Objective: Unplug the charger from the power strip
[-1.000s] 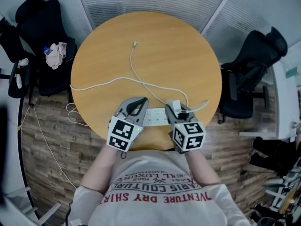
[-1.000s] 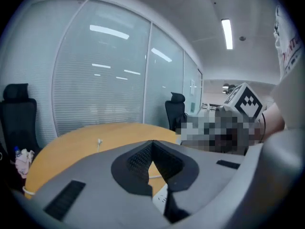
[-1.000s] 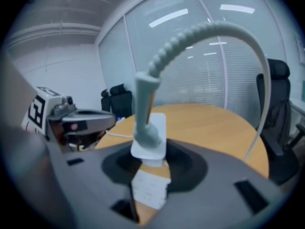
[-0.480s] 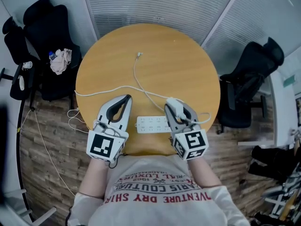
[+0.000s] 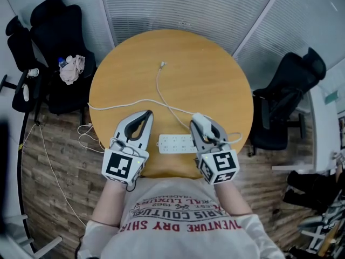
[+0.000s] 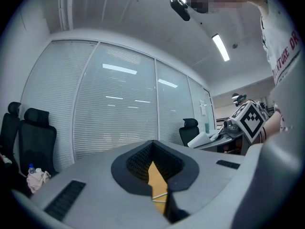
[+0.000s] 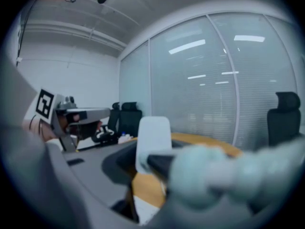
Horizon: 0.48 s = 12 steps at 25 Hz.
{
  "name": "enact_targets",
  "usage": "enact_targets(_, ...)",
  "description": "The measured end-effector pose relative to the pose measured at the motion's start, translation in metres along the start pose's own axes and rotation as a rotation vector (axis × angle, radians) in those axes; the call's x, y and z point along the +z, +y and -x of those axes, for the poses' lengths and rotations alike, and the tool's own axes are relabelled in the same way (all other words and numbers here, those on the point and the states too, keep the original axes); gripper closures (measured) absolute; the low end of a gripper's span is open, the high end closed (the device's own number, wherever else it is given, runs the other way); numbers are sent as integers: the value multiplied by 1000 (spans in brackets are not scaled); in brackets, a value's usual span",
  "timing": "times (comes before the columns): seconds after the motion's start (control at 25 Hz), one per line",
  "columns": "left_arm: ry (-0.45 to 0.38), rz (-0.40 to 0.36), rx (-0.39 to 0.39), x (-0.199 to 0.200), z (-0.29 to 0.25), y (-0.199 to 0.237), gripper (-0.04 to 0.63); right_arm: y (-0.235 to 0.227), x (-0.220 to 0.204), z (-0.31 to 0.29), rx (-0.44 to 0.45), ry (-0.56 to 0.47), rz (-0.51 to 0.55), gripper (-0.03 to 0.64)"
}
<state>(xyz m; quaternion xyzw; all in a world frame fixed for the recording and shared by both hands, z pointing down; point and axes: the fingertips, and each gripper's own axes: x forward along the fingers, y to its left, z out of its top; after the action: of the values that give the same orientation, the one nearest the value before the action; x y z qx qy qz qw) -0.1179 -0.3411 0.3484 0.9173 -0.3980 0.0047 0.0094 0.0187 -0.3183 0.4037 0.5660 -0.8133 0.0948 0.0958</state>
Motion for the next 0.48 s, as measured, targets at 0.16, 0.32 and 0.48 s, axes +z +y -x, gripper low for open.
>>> enact_targets(0.16,6,14,5,-7,-1,5,563,3,2,-2,-3,-3,-2,462)
enact_targets(0.32,1,7,-12,-7,-2,4,563,5,5,-2,-8,-9,-2,462)
enact_targets(0.48,-2,16,-18,-7,-2,-1,563,4,2,-1,-9,-4,-11,462)
